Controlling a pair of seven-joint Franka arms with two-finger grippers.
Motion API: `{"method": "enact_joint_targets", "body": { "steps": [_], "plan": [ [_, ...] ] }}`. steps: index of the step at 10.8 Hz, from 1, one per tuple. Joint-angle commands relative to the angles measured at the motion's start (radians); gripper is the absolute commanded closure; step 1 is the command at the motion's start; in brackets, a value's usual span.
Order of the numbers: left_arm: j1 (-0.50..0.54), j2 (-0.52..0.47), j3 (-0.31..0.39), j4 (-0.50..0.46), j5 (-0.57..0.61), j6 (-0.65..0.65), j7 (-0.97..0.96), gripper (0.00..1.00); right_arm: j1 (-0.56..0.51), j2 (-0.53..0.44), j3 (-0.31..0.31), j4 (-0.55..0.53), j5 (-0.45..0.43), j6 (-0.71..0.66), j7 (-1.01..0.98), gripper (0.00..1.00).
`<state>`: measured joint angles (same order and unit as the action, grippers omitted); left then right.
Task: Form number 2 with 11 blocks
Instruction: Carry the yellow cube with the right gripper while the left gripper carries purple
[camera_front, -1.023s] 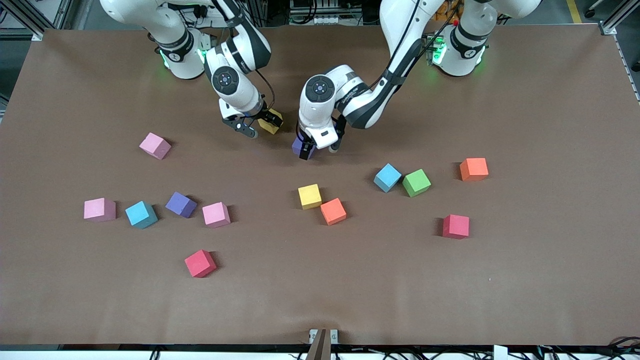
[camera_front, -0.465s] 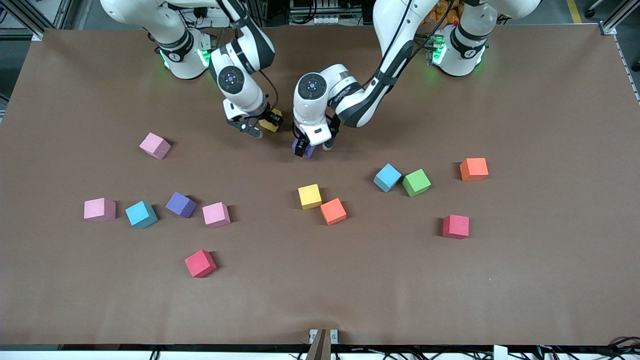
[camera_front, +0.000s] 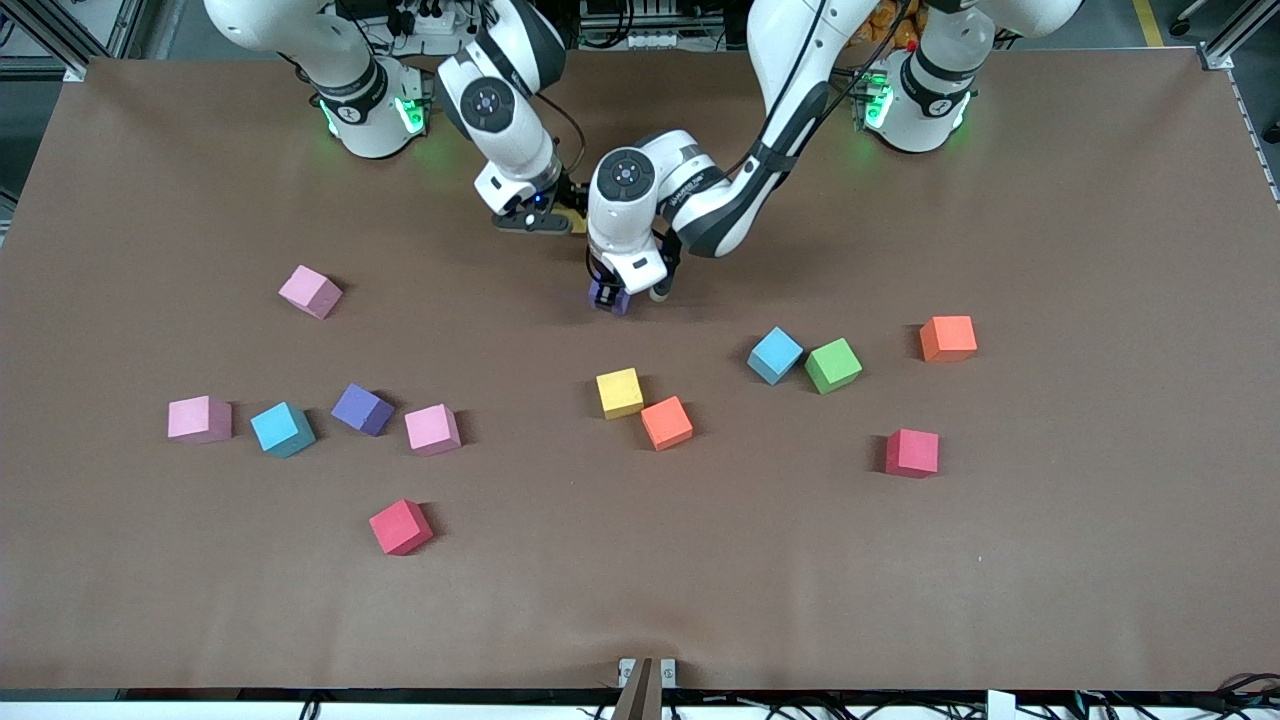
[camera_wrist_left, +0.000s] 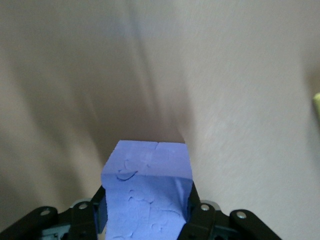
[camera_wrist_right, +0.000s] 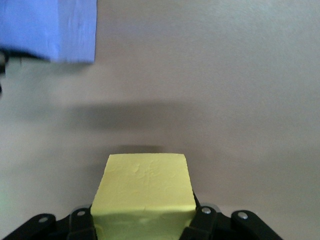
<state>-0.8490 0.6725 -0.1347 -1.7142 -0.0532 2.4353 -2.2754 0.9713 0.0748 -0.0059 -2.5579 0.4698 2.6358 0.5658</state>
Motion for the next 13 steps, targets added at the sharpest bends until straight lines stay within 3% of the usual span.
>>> {"method": "enact_joint_targets", "body": {
  "steps": [1, 4, 8, 13],
  "plan": [
    [0.045, -0.082, 0.000, -0.033, 0.032, -0.088, -0.068, 1.00, 0.027, -0.059, -0.008, -0.097, -0.010, 0.108, -0.106, 0.60],
    [0.038, -0.146, -0.008, -0.134, 0.053, -0.078, -0.084, 1.00, 0.055, -0.027, -0.006, -0.099, 0.000, 0.116, -0.077, 0.61],
    [0.044, -0.188, -0.035, -0.195, 0.053, -0.070, -0.079, 1.00, 0.095, 0.032, -0.003, -0.075, 0.003, 0.104, 0.119, 0.64],
    [0.048, -0.195, -0.039, -0.205, 0.038, -0.070, -0.067, 1.00, 0.151, 0.115, 0.004, -0.006, 0.003, 0.090, 0.183, 0.64]
  ]
}}
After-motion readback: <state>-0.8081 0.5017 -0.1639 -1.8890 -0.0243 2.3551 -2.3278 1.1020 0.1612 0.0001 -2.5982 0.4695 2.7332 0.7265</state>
